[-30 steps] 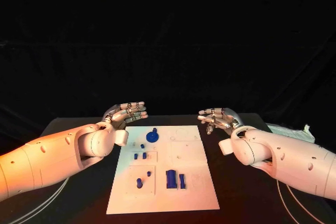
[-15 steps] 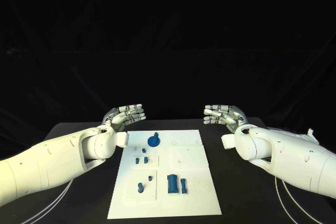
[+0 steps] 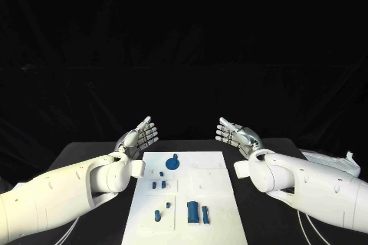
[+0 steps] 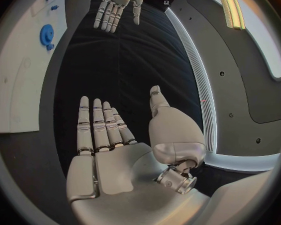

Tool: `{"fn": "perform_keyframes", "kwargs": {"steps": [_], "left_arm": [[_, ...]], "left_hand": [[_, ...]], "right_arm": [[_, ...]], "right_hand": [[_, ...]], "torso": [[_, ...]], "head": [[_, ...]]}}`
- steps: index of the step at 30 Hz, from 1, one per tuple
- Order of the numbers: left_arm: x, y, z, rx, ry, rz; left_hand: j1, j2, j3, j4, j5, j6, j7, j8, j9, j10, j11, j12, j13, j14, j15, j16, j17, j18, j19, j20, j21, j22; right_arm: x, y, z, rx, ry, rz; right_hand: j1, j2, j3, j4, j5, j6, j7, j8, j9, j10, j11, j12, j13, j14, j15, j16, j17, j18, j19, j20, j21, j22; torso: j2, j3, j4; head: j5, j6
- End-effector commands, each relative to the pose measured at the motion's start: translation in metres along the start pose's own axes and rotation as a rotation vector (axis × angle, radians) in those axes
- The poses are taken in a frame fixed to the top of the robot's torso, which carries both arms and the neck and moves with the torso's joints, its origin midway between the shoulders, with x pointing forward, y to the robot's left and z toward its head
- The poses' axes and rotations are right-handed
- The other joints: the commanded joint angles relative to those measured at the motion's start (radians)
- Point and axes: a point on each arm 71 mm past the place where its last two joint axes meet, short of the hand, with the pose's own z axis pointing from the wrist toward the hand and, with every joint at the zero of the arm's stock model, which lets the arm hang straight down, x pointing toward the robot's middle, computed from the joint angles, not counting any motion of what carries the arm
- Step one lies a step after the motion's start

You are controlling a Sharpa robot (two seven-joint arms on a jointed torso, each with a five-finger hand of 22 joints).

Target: Assemble the parts on the task board

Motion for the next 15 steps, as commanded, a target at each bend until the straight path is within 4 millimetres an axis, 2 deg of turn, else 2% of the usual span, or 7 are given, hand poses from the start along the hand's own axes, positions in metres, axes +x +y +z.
{"fn": "perform_keyframes", "kwargs": {"steps": [1,5,6,8,10,11,15], "left_arm": [[0.011,-0.002,-0.009,0.069,-0.081,0.122],[0.025,-0.002,-0.02,0.098,-0.105,0.167],[0.028,-0.002,-0.022,0.104,-0.11,0.175],[0.034,-0.002,-0.027,0.118,-0.12,0.193],[0.037,-0.002,-0.03,0.126,-0.126,0.203],[0.038,-0.002,-0.031,0.13,-0.128,0.207],[0.041,-0.003,-0.033,0.136,-0.133,0.214]], "left_hand": [[-0.246,0.009,-0.077,0.002,-0.027,-0.183,-0.035,-0.014,-0.007,-0.199,-0.064,-0.011,-0.006,-0.19,-0.032,-0.06,-0.018,-0.035,-0.158,-0.044,-0.018,-0.07],[-0.317,0.009,-0.099,0.002,-0.027,-0.235,-0.107,-0.014,-0.007,-0.256,-0.064,-0.011,-0.006,-0.245,-0.032,-0.06,-0.018,-0.043,-0.203,-0.057,-0.018,-0.089],[-0.335,0.009,-0.104,0.002,-0.027,-0.248,-0.107,-0.014,-0.007,-0.27,-0.064,-0.011,-0.006,-0.259,-0.032,-0.06,-0.018,-0.046,-0.215,-0.06,-0.018,-0.094],[-0.371,0.009,-0.116,0.002,-0.027,-0.275,-0.107,-0.014,-0.007,-0.299,-0.064,-0.011,-0.006,-0.287,-0.032,-0.06,-0.018,-0.046,-0.238,-0.134,-0.018,-0.105],[-0.4,0.009,-0.124,0.002,-0.027,-0.297,-0.107,-0.014,-0.007,-0.323,-0.064,-0.011,-0.006,-0.309,-0.032,-0.06,-0.018,-0.046,-0.255,-0.134,-0.018,-0.113],[-0.414,0.009,-0.129,0.002,-0.027,-0.307,-0.107,-0.014,-0.007,-0.334,-0.064,-0.011,-0.006,-0.32,-0.032,-0.06,-0.018,-0.117,-0.263,-0.134,-0.018,-0.117],[-0.466,0.009,-0.145,0.002,-0.027,-0.345,-0.107,-0.014,-0.007,-0.376,-0.064,-0.011,-0.006,-0.36,-0.032,-0.06,-0.018,-0.117,-0.297,-0.134,-0.018,-0.132]], "right_arm": [[0.005,0.006,-0.012,-0.048,-0.122,-0.005],[0.014,0.008,-0.024,-0.055,-0.148,-0.004],[0.016,0.009,-0.026,-0.056,-0.153,-0.004],[0.019,0.01,-0.031,-0.058,-0.161,-0.004],[0.021,0.01,-0.033,-0.058,-0.165,-0.005],[0.021,0.01,-0.033,-0.058,-0.166,-0.005],[0.021,0.01,-0.033,-0.058,-0.167,-0.005]], "right_hand": [[-0.256,-0.023,0.007,0.079,-0.013,-0.175,-0.1,-0.009,-0.103,-0.207,-0.04,-0.011,-0.013,-0.215,-0.008,-0.023,-0.041,-0.035,-0.188,-0.104,-0.051,-0.072],[-0.328,-0.023,0.007,0.079,-0.013,-0.225,-0.1,-0.009,-0.103,-0.267,-0.04,-0.011,-0.013,-0.276,-0.008,-0.023,-0.053,-0.043,-0.242,-0.104,-0.065,-0.093],[-0.348,-0.023,0.007,0.079,-0.013,-0.238,-0.1,-0.009,-0.103,-0.283,-0.04,-0.011,-0.013,-0.293,-0.008,-0.023,-0.125,-0.115,-0.256,-0.104,-0.068,-0.098],[-0.386,-0.023,0.007,0.079,-0.013,-0.264,-0.1,-0.009,-0.103,-0.313,-0.04,-0.011,-0.013,-0.324,-0.008,-0.023,-0.125,-0.115,-0.284,-0.104,-0.076,-0.109],[-0.416,-0.023,0.007,0.079,-0.013,-0.285,-0.1,-0.009,-0.103,-0.337,-0.04,-0.011,-0.013,-0.349,-0.008,-0.023,-0.125,-0.115,-0.306,-0.104,-0.082,-0.117],[-0.43,-0.023,0.007,0.079,-0.013,-0.294,-0.1,-0.009,-0.103,-0.349,-0.04,-0.011,-0.013,-0.361,-0.008,-0.023,-0.125,-0.115,-0.316,-0.104,-0.153,-0.121],[-0.485,-0.023,0.007,0.079,-0.013,-0.332,-0.1,-0.009,-0.103,-0.393,-0.04,-0.011,-0.013,-0.407,-0.008,-0.023,-0.125,-0.115,-0.356,-0.104,-0.153,-0.137]], "torso": [[-0.001,0.0045,0.0174],[-0.001,0.0045,0.0174],[-0.001,0.0045,0.0174],[-0.001,0.0045,0.0174],[-0.001,0.0045,0.0174],[-0.001,0.0045,0.0174],[-0.001,0.0045,0.0174]], "head": [[-0.004,0.01],[-0.004,0.01],[-0.004,0.01],[-0.004,0.01],[-0.004,0.01],[-0.004,0.01],[-0.004,0.01]]}}
